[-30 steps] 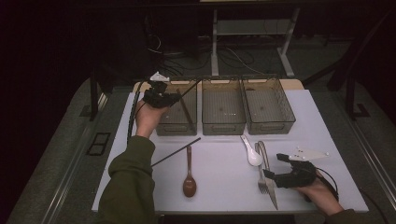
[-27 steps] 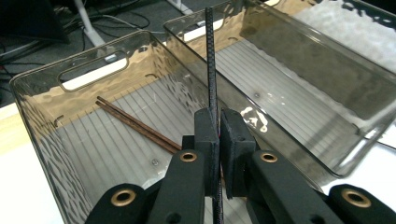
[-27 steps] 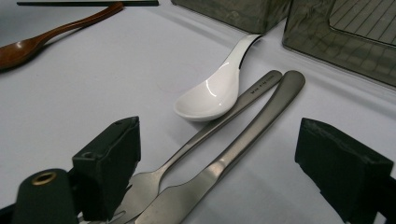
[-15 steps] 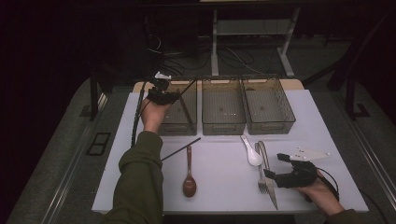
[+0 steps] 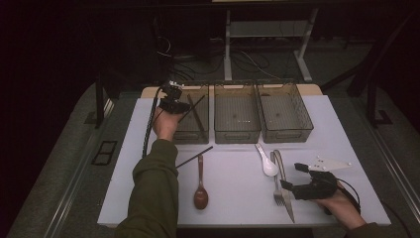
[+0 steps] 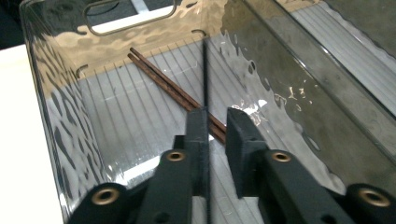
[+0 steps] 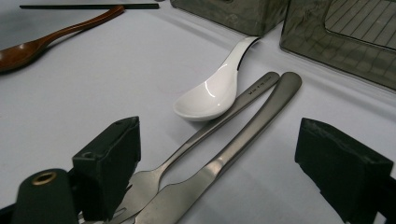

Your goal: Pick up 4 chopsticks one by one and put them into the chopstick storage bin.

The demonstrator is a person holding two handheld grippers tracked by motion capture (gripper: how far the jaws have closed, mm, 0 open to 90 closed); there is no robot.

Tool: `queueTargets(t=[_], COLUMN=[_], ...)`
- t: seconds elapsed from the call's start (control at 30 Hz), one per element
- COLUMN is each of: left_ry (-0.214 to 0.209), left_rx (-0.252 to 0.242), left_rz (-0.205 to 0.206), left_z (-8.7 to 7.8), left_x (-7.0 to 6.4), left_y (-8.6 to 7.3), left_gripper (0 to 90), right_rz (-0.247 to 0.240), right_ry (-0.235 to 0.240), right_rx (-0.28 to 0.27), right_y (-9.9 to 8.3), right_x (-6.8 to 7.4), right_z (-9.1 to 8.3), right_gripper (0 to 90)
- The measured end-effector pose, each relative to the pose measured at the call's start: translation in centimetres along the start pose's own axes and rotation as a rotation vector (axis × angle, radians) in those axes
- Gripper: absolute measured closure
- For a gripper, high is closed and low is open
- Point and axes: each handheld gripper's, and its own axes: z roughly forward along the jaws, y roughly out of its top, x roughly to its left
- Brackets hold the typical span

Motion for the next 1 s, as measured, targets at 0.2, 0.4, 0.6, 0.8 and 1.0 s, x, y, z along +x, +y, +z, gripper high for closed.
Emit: queueTargets(t=[0.2,0.4,0.6,0.8,1.0], left_ry=[-0.029,-0.091,-0.139,-0.174,-0.199], left_rx=[-0.022,-0.043,-0.08,-0.098,-0.132], left_rz=[0.019,0.058,0.087,0.132,0.156], left_z=[-0.6,-2.0,-3.8,-5.5,-7.2], left_x=[-0.2,-0.4,-0.9,-1.5,-2.1], left_y=[0.2,0.1,-0.3,-1.2,-2.7], left_gripper=[66.2,58.3,51.5,45.2,39.4], right_rz=[0.002,0.003,0.002,0.004,0.006], right_ry=[-0.001,-0.003,-0.01,-0.011,-0.011], right_rx=[0.001,0.0,-0.003,-0.003,-0.004], right_y=[0.0,0.0,0.0,0.0,-0.1], right_x=[0.0,-0.1,-0.1,-0.1,-0.1], right_z=[0.0,-0.1,-0.2,-0.2,-0.2], right_gripper=[14.0,14.0,14.0,14.0,14.0])
